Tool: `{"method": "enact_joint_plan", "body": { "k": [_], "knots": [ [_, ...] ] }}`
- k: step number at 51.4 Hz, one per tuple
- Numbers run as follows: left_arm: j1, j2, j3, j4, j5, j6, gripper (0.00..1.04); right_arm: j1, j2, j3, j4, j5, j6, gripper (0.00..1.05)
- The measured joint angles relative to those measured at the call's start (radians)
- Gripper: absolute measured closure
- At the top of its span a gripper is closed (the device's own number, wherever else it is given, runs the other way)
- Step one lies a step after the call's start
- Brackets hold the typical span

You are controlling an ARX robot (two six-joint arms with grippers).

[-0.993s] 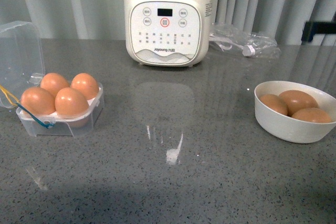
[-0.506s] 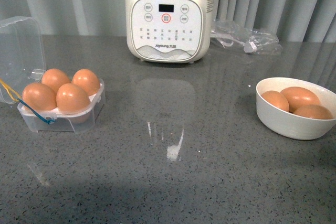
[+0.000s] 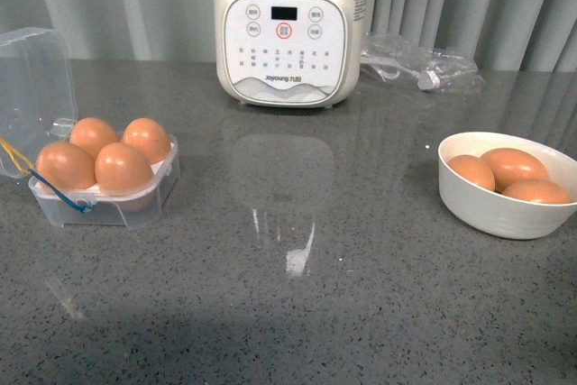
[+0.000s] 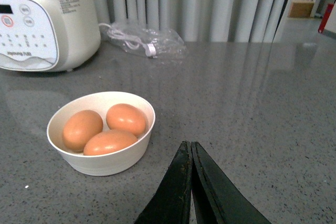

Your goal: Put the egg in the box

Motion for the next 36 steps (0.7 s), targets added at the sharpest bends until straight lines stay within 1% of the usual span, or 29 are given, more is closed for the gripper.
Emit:
{"method": "enact_joint_plan", "body": {
  "k": [2,5,16,36],
  "knots": [
    [0.0,0.0,0.0,0.0,0.0,0.0,0.07,0.0,-0.007,-0.019,0.027,-0.001,0.0,1.01],
    [0.0,0.0,0.0,0.0,0.0,0.0,0.07,0.0,-0.019,-0.034,0.018,-0.003,0.0,1.01],
    [0.0,0.0,0.0,0.0,0.0,0.0,0.07,0.0,-0.144,-0.053,-0.093,-0.003,0.0,1.01],
    [0.0,0.0,0.0,0.0,0.0,0.0,0.07,0.0,-0.417,-0.056,-0.346,-0.003,0.0,1.01]
  ]
}}
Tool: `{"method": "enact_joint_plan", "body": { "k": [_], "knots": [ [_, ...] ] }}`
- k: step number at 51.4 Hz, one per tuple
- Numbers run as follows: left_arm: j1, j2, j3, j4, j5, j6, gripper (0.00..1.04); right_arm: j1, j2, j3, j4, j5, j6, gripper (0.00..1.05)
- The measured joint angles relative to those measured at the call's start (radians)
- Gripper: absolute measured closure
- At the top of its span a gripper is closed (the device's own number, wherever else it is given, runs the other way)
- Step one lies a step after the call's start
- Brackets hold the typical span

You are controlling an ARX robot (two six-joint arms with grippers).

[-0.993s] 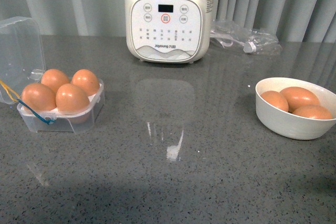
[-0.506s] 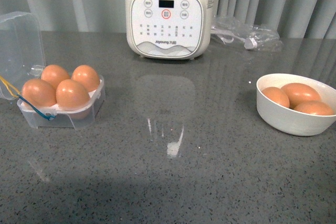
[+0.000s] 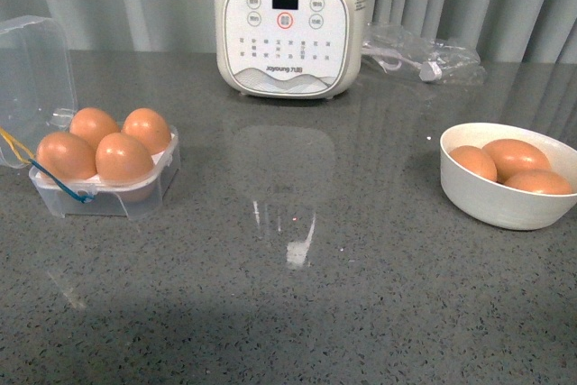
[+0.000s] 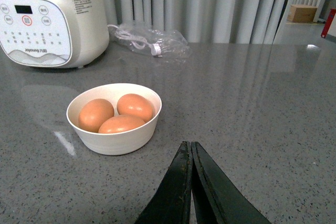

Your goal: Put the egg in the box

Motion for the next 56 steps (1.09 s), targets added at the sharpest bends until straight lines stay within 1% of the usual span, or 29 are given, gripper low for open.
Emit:
{"method": "enact_joint_plan", "body": {
  "k": [10,37,42,43,53,54,56],
  "knots": [
    [0.0,0.0,0.0,0.0,0.0,0.0,0.07,0.0,-0.1,0.0,-0.098,0.0,0.0,1.01],
    [0.0,0.0,0.0,0.0,0.0,0.0,0.07,0.0,-0.226,0.0,-0.223,0.0,0.0,1.01],
    [0.0,0.0,0.0,0.0,0.0,0.0,0.07,0.0,-0.341,0.001,-0.375,-0.003,0.0,1.01],
    [0.0,0.0,0.0,0.0,0.0,0.0,0.07,0.0,-0.35,0.001,-0.383,-0.002,0.0,1.01],
    [0.0,0.0,0.0,0.0,0.0,0.0,0.07,0.0,-0.393,0.001,-0.397,-0.002,0.0,1.01],
    [0.0,0.0,0.0,0.0,0.0,0.0,0.07,0.0,-0.393,0.001,-0.397,-0.002,0.0,1.01],
    [0.0,0.0,0.0,0.0,0.0,0.0,0.07,0.0,-0.393,0.001,-0.397,-0.003,0.0,0.93]
  ]
}}
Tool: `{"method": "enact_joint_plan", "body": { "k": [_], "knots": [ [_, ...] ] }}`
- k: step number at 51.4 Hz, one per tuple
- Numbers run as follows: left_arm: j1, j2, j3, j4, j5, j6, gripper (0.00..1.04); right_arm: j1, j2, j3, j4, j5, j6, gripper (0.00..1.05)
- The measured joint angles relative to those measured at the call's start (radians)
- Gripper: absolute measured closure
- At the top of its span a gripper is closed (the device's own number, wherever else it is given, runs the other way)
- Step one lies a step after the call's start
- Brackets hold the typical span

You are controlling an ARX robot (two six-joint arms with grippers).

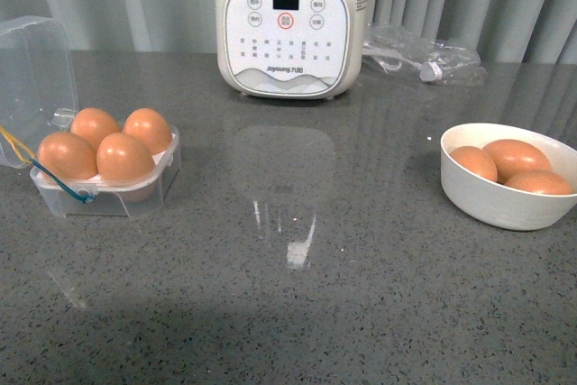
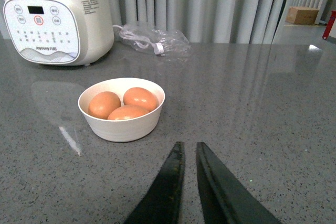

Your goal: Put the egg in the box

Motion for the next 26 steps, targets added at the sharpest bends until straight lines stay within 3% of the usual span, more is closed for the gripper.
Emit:
{"method": "enact_joint_plan", "body": {
  "k": [6,18,23,26],
  "knots": [
    [0.0,0.0,0.0,0.0,0.0,0.0,0.07,0.0,0.0,0.0,0.0,0.001,0.0,0.66],
    [0.0,0.0,0.0,0.0,0.0,0.0,0.07,0.0,0.0,0.0,0.0,0.0,0.0,0.29],
    [0.0,0.0,0.0,0.0,0.0,0.0,0.07,0.0,0.0,0.0,0.0,0.0,0.0,0.08],
    [0.0,0.0,0.0,0.0,0.0,0.0,0.07,0.0,0.0,0.0,0.0,0.0,0.001,0.05]
  ]
}}
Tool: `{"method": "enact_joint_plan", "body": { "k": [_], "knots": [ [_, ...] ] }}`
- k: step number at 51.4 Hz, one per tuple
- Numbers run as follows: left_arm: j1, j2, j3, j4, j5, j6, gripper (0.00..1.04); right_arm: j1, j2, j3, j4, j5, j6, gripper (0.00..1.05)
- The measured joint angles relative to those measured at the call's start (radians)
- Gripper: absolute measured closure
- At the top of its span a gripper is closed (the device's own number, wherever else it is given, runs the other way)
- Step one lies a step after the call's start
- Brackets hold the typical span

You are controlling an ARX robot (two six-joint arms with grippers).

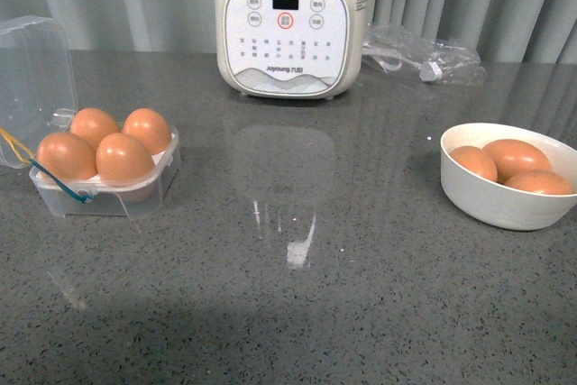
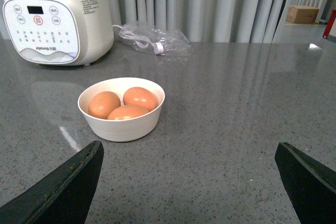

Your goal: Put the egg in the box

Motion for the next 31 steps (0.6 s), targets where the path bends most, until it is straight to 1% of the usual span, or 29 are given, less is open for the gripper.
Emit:
{"method": "enact_joint_plan", "body": {
  "k": [3,28,31],
  "knots": [
    [0.0,0.0,0.0,0.0,0.0,0.0,0.07,0.0,0.0,0.0,0.0,0.0,0.0,0.08],
    [0.0,0.0,0.0,0.0,0.0,0.0,0.07,0.0,0.0,0.0,0.0,0.0,0.0,0.07],
    [0.032,0.032,0.002,0.022,0.07,-0.066,0.07,0.0,0.0,0.0,0.0,0.0,0.0,0.07]
  ]
}}
